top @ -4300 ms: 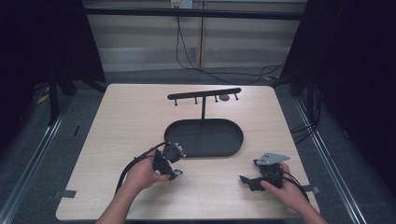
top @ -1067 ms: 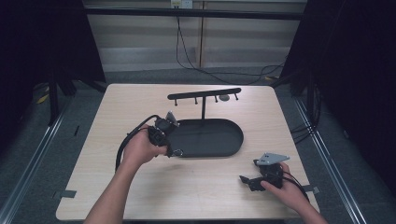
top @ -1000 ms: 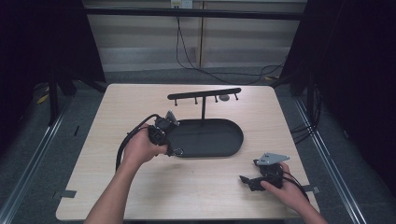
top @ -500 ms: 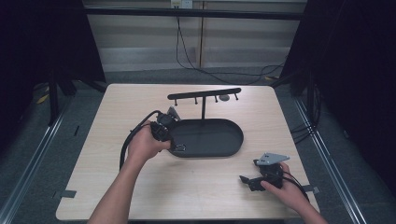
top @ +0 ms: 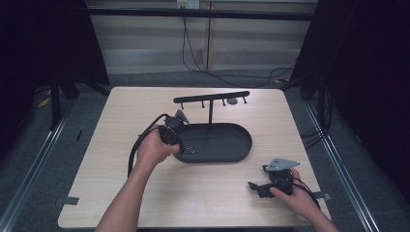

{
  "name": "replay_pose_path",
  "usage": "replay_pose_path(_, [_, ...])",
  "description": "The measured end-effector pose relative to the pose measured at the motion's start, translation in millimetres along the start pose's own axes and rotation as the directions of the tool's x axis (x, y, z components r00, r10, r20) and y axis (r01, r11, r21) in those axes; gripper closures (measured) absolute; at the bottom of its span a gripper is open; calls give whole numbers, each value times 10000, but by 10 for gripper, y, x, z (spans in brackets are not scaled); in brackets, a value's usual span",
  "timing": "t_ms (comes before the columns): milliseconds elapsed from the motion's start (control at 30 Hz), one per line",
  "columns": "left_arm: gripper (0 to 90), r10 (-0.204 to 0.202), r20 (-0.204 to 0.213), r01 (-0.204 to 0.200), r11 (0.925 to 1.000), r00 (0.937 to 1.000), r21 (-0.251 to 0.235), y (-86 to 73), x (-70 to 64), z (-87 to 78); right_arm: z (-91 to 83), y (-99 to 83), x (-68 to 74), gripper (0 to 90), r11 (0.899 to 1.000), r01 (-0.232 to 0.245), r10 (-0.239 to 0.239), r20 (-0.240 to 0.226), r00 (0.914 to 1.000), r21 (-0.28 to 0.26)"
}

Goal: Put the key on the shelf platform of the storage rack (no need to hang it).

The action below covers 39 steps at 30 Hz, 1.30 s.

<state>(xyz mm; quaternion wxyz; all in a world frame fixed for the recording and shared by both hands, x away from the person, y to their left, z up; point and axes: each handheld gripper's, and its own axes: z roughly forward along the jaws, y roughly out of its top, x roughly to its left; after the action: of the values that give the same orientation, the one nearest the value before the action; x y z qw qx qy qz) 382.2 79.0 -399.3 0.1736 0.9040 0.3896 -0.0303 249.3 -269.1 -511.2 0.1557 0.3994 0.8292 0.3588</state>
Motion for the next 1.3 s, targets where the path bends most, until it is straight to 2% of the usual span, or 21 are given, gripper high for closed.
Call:
replay_pose_path(233, [825, -87, 1, 87, 9999, 10000, -129, 34, -4, 46, 0, 0, 0, 117, 10000, 6, -6, -4, 10000, 3])
replay_pose_path(767, [826, -157, -288, 147, 9994, 9995, -321, 131, -25, 168, 0, 0, 0, 117, 10000, 6, -6, -3, 10000, 2])
replay_pose_path(833, [825, -279, -286, 268, 9989, 9992, -392, 140, -29, 179, -1, 0, 0, 117, 10000, 5, -5, -2, 10000, 2])
replay_pose_path(1000, [825, -227, -289, 218, 9993, 9993, -297, 158, -27, 223, -1, 0, 0, 117, 10000, 5, -5, -3, 10000, 3])
replay_pose_path(1300, [828, -474, -451, 446, 9972, 9979, -603, 172, 5, 287, -1, 0, -1, 117, 10000, 26, -26, -8, 10000, 10])
